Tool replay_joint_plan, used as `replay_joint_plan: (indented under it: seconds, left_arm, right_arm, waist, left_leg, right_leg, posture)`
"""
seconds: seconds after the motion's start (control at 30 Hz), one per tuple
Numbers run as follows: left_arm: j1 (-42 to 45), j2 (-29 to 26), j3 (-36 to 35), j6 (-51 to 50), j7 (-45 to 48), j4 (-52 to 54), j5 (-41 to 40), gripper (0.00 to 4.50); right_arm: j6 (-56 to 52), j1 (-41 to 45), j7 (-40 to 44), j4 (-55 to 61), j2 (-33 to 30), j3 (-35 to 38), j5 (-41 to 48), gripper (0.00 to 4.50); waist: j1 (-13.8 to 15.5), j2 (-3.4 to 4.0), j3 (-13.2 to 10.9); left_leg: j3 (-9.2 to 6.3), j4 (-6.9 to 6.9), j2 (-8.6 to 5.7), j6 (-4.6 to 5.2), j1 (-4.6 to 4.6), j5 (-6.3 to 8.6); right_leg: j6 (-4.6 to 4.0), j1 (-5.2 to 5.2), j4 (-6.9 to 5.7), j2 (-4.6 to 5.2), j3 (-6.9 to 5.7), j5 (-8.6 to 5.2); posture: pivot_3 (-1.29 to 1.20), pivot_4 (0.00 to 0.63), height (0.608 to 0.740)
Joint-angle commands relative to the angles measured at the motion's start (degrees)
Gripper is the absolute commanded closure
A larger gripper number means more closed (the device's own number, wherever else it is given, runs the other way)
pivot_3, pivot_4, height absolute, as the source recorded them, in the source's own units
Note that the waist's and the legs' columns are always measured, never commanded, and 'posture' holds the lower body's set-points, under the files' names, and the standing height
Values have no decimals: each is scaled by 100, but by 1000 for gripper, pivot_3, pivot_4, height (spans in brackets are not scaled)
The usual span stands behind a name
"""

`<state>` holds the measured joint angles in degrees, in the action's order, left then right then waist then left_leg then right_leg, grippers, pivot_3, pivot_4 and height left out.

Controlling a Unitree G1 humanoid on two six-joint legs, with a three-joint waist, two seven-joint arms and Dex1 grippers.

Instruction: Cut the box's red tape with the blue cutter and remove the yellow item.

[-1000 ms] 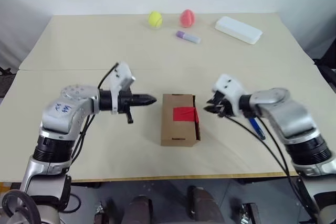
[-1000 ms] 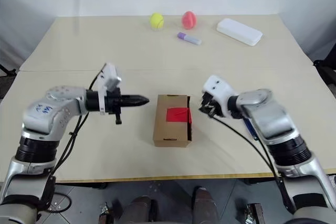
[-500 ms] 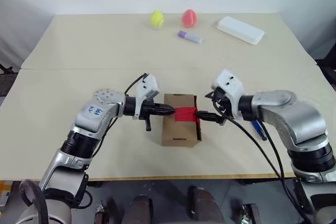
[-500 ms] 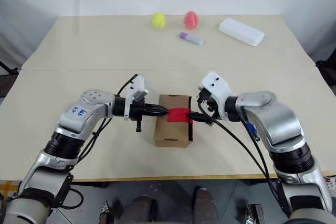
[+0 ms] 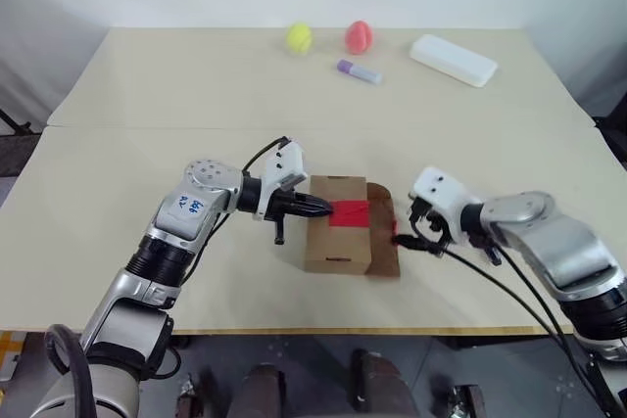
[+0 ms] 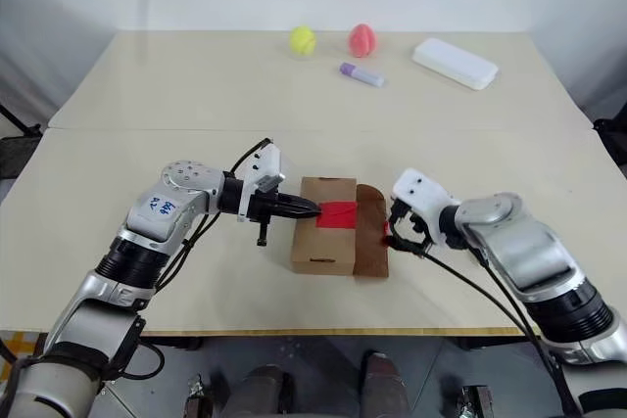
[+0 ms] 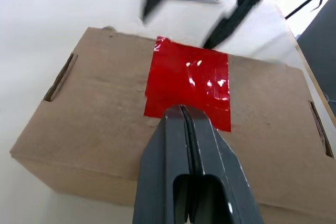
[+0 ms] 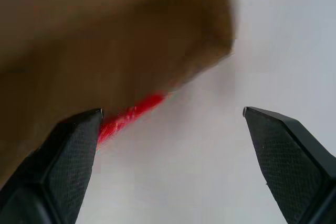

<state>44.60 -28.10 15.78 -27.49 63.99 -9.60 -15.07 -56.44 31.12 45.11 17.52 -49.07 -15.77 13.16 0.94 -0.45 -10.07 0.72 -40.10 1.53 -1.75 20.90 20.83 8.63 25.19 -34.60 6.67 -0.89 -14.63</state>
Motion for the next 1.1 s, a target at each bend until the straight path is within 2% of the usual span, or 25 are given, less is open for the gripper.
replay_joint_plan:
  seconds: [0.03, 0.2, 0.37, 0.5, 0.63, 0.77, 0.9, 1.1]
  left_arm:
    - [-118, -29, 41, -18, 31, 76, 95, 4500]
    - [-179, -27, -7, -35, -44, 118, 97, 4500]
    - [-227, -44, -58, -58, -95, 147, 109, 4500]
    - [-236, -62, -67, -31, -100, 118, 141, 4500]
    - [-242, -62, -68, -36, -99, 127, 165, 4500]
    - [-246, -58, -66, -48, -101, 141, 186, 4500]
    - [-203, -48, -46, -77, -121, 135, 215, 4500]
    - [-200, -50, -55, -181, -160, 250, 222, 4500]
  right_arm:
    - [336, -82, 170, 15, -279, -212, -285, 33]
    - [647, -278, 367, -9, -572, -247, -445, 33]
    - [450, -408, 512, 25, -599, 320, -106, 33]
    - [-366, -167, 485, -197, -152, 1301, 692, 33]
    - [-1600, 204, 392, -562, 332, 1784, 1342, 33]
    - [-2321, 399, 272, -740, 658, 2026, 1715, 33]
    - [-3107, 571, 247, -1204, 1341, 2460, 2266, 33]
    - [-3317, 549, -6, -1599, 1941, 2526, 2432, 33]
  waist:
    - [-6, 0, 0]
    - [40, 0, 0]
    - [48, -1, 0]
    - [42, -1, -1]
    - [24, -1, -1]
    - [27, 0, 0]
    - [28, 0, -1]
    - [19, 1, 0]
  left_leg:
    - [-2, 0, 0, 0, -1, 0]
    - [-3, 0, 0, 0, -4, 0]
    - [-7, 0, 0, 4, -13, 2]
    - [-7, 4, 0, 4, -31, 3]
    - [-4, 6, 2, 5, -46, 3]
    - [-6, 7, 2, 6, -49, 3]
    - [-5, 8, 2, 8, -48, 5]
    - [-5, 8, 2, 8, -51, 5]
  right_leg:
    - [0, 0, -5, 0, -1, 0]
    - [0, -6, -1, 0, -1, 0]
    - [0, -28, 17, 0, -3, 0]
    - [0, -47, 19, -1, -3, 0]
    - [-1, -57, 18, -1, -2, 0]
    - [-1, -59, 11, -2, -2, 0]
    - [-1, -59, 14, -1, -2, 0]
    - [0, -59, 7, -1, -2, 0]
  posture:
    - [0, 150, 740]
    - [0, 150, 740]
    - [0, 150, 740]
    - [0, 150, 740]
    - [0, 150, 740]
    - [0, 150, 740]
    - [0, 150, 740]
    - [0, 150, 740]
